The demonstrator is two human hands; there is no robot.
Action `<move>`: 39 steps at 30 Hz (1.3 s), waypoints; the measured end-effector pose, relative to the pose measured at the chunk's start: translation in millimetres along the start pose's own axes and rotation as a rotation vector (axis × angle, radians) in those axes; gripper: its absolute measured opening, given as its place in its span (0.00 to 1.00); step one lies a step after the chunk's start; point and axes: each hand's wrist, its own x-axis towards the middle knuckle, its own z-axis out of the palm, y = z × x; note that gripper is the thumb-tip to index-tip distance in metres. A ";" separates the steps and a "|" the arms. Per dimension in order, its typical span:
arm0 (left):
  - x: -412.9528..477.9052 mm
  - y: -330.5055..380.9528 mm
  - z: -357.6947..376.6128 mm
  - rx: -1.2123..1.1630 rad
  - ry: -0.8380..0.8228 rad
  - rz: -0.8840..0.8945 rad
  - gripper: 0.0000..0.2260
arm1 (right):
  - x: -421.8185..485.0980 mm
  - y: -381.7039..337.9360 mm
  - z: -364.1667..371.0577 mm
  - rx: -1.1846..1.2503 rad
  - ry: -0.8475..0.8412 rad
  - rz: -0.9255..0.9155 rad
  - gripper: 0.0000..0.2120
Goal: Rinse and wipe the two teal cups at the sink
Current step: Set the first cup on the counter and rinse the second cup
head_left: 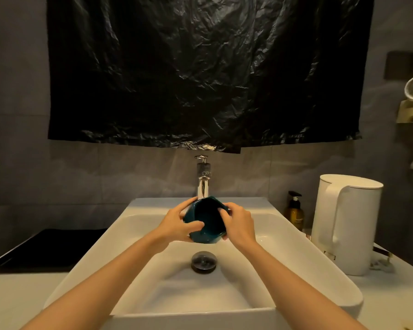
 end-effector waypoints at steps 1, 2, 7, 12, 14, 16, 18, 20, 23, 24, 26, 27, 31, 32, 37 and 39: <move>1.5 1.0 -0.7 -0.062 0.003 -0.068 0.28 | 1.1 0.0 0.6 0.012 0.010 0.016 0.13; 3.5 1.2 -1.7 -0.117 0.007 -0.123 0.26 | 2.0 0.4 1.2 0.037 0.019 0.028 0.13; 9.8 2.4 -6.1 -0.367 0.071 -0.269 0.21 | 8.5 -1.1 -0.3 0.316 -0.022 0.169 0.13; 10.5 -4.7 -13.8 -0.379 0.089 -0.273 0.25 | 10.1 -1.1 -1.3 0.296 0.078 0.031 0.11; 10.8 -4.7 -15.8 -0.360 0.086 -0.276 0.26 | 11.5 -9.4 -6.1 0.278 0.102 -0.057 0.13; 10.8 -2.4 -15.8 -0.369 0.078 -0.278 0.25 | 19.4 -23.6 -12.3 0.253 0.091 -0.137 0.15; 12.4 -1.9 -15.9 -0.378 0.075 -0.274 0.25 | 35.4 -40.5 -17.6 0.224 0.079 -0.223 0.17; 13.2 -2.0 -16.5 -0.381 0.067 -0.267 0.24 | 57.5 -56.2 -20.3 0.154 0.057 -0.329 0.18; 16.8 -4.0 -18.0 -0.378 0.049 -0.255 0.24 | 88.3 -68.5 -15.8 -0.142 -0.078 -0.481 0.21; 17.2 -3.8 -18.3 -0.377 0.042 -0.251 0.24 | 95.9 -69.3 -12.8 -0.239 -0.114 -0.506 0.21; 18.1 -3.0 -19.0 -0.389 0.030 -0.239 0.24 | 107.9 -69.5 -8.5 -0.368 -0.106 -0.524 0.20; 18.9 -3.0 -19.7 -0.398 0.027 -0.236 0.24 | 112.3 -70.4 -7.2 -0.416 -0.072 -0.536 0.19; 20.6 -3.2 -21.3 -0.432 0.025 -0.232 0.24 | 123.3 -77.1 -7.5 -0.574 0.016 -0.594 0.14; 21.1 -3.4 -21.3 -0.437 0.026 -0.229 0.24 | 124.1 -79.1 -7.9 -0.589 0.025 -0.599 0.14; 22.2 -5.4 -18.5 -0.436 0.038 -0.221 0.24 | 129.1 -85.6 -7.3 -0.604 0.044 -0.556 0.18; 22.8 -5.5 -18.0 -0.438 0.044 -0.229 0.24 | 130.6 -86.6 -8.0 -0.596 0.037 -0.541 0.20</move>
